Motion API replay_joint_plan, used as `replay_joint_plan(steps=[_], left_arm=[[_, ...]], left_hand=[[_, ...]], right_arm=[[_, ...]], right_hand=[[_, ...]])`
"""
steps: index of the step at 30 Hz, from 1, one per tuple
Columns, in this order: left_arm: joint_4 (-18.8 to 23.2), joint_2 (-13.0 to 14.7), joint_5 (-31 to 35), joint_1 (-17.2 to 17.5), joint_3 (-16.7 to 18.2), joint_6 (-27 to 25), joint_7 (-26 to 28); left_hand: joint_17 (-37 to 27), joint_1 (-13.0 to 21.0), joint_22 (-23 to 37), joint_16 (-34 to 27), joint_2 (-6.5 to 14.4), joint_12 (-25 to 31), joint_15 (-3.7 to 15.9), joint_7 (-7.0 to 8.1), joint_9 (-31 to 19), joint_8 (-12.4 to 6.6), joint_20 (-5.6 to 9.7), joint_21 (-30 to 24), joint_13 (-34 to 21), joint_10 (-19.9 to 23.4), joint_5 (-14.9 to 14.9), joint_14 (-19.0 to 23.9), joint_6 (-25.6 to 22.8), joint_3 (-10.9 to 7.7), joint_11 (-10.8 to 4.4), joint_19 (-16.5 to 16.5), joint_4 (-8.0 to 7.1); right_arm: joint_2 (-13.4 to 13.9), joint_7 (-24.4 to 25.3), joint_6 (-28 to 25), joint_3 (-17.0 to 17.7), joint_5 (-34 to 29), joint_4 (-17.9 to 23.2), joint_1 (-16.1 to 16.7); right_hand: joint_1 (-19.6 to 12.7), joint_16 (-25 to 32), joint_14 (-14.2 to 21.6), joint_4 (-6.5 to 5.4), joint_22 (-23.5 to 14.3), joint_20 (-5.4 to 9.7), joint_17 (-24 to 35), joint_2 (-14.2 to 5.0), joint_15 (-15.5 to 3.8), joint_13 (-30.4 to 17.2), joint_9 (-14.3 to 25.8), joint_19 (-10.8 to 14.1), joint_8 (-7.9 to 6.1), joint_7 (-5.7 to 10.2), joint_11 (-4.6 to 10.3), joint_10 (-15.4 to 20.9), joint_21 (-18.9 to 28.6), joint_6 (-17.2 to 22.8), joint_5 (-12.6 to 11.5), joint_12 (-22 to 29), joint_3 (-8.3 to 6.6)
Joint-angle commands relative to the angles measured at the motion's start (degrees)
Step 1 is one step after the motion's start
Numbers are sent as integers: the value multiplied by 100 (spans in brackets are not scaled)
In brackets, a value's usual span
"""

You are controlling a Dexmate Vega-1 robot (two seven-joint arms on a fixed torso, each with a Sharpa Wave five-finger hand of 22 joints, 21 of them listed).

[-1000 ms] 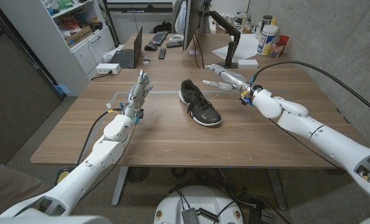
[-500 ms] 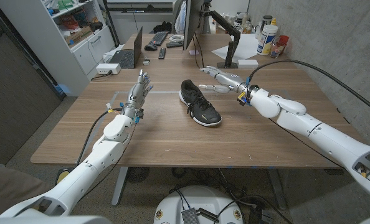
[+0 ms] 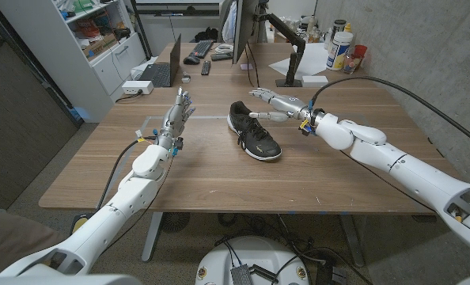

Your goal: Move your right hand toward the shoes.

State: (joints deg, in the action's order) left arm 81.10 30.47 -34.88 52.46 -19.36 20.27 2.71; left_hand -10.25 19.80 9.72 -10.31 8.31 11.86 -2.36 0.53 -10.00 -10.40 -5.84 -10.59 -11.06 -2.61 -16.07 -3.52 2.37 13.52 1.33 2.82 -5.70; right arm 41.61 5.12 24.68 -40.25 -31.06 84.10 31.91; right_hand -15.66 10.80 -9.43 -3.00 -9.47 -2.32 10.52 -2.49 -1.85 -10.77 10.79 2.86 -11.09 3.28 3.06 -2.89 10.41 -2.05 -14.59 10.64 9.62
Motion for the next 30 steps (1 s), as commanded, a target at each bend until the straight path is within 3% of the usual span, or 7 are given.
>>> replay_joint_plan(steps=[1,30], left_arm=[[109,43,26,94,26,-39,96],[186,48,-3,199,50,-72,159]], left_hand=[[-17,82,27,-41,1,24,2,2,-9,-16,8,-37,-11,8,0,-21,20,8,2,-28,-18],[-17,88,27,-44,-3,28,9,-11,-8,-32,2,-40,-11,20,16,-15,-26,2,-4,-22,-28]], right_arm=[[-88,-74,157,-108,-96,-132,-119],[-387,-97,422,-416,-223,-741,-502]], right_hand=[[-47,-18,-90,16,-18,9,27,16,-160,-25,14,-20,13,41,1,-59,-5,-27,27,2,22],[-64,-7,-129,20,-18,-24,27,-15,-151,-24,15,-62,3,50,3,-70,-4,-26,27,20,22]])
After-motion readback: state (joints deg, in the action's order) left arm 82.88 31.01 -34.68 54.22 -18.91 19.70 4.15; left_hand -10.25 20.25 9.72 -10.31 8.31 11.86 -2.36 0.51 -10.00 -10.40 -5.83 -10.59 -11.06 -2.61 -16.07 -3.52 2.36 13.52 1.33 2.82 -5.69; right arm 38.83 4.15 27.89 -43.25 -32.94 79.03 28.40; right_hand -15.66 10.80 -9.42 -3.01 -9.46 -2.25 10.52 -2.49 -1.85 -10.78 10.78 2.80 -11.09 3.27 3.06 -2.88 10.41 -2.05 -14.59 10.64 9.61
